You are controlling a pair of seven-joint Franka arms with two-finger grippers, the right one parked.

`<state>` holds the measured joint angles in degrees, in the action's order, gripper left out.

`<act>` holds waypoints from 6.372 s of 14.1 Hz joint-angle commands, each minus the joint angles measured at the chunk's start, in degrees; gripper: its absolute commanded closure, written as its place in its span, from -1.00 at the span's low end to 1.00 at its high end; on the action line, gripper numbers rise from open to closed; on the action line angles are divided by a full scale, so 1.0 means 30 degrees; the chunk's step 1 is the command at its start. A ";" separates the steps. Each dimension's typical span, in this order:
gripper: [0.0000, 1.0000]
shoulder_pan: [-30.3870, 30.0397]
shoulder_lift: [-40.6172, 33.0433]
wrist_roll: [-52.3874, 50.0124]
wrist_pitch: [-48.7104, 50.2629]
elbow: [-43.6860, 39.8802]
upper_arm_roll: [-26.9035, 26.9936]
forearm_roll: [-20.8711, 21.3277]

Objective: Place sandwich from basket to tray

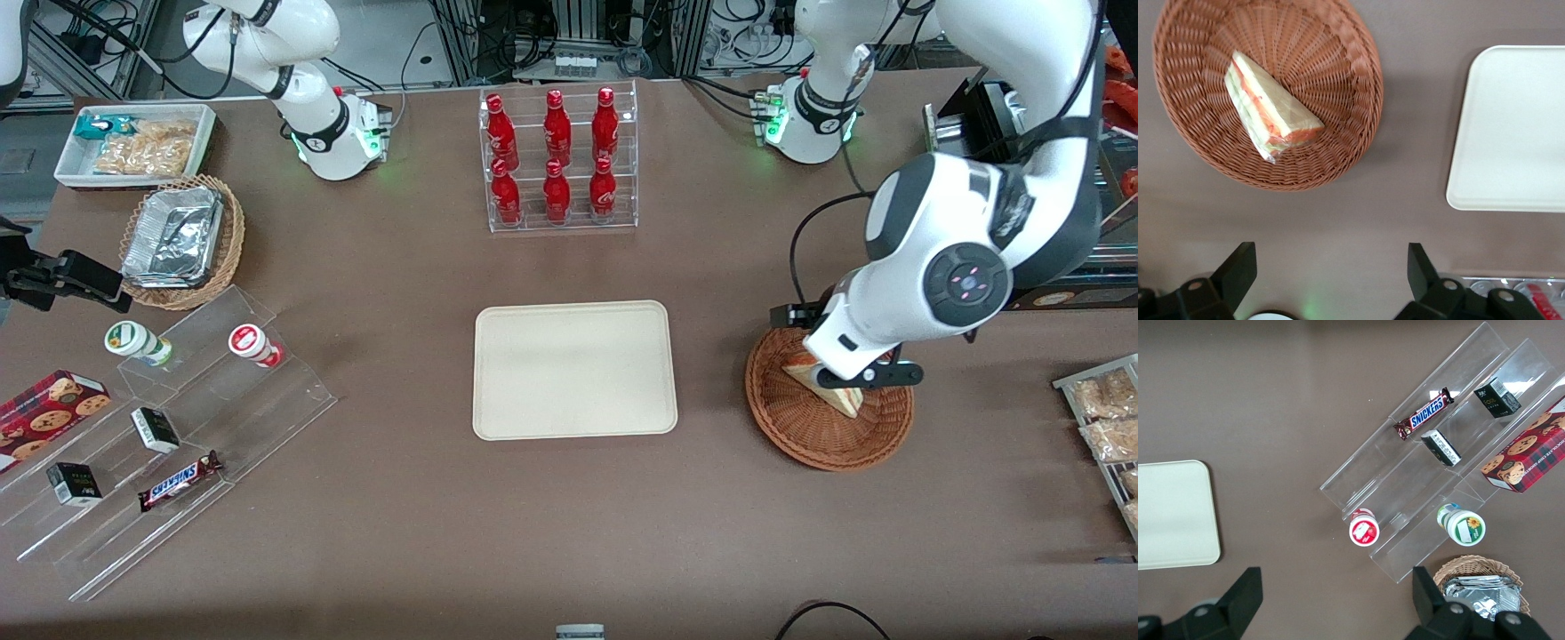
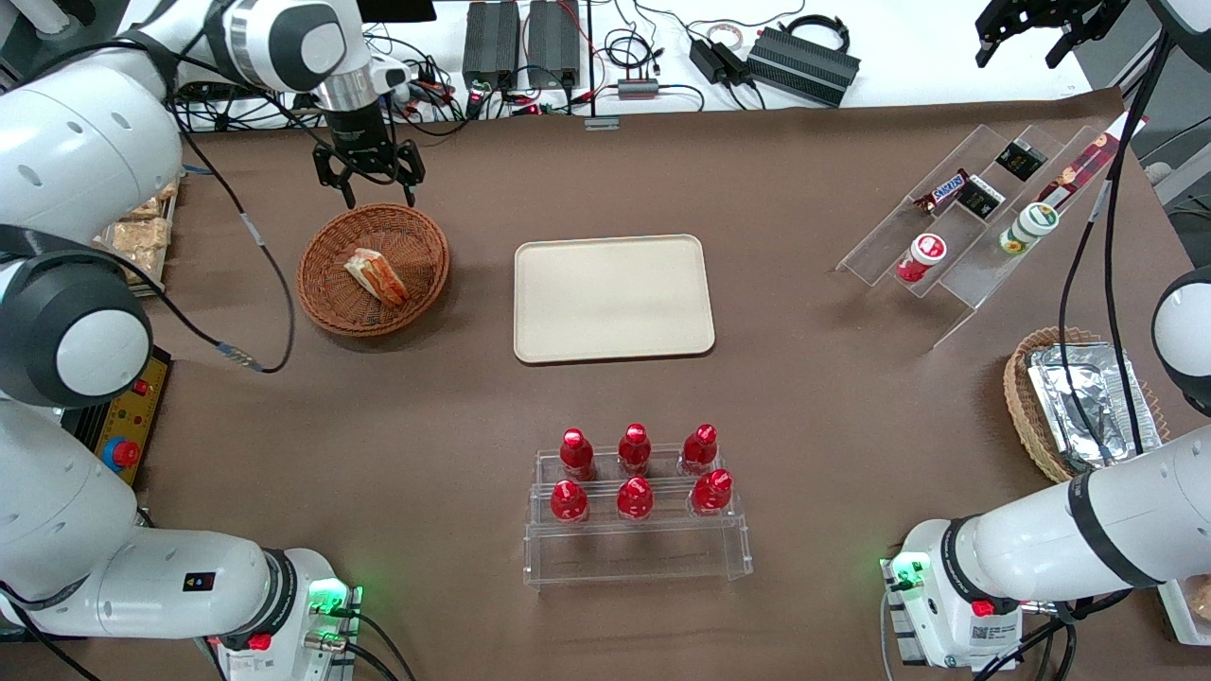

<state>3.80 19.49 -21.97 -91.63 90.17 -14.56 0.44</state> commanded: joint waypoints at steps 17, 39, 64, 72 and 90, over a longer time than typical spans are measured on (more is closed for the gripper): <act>-1.00 -0.2115 0.1121 -1.0079 -0.9183 0.6770 0.1427 0.0291; 0.80 0.1977 0.2232 -1.0607 -0.9507 0.2208 0.1134 0.0526; -1.00 1.0305 0.9150 -0.9552 -0.9537 -0.5329 0.1368 0.2869; -1.00 0.8202 0.4059 -0.8237 -0.6613 -0.3663 0.2775 0.3164; -1.00 -0.1004 -0.4296 0.3017 0.5699 -0.2519 0.2804 0.0497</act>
<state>1.11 9.03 -13.48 -74.58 80.17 -5.72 2.40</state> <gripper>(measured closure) 0.000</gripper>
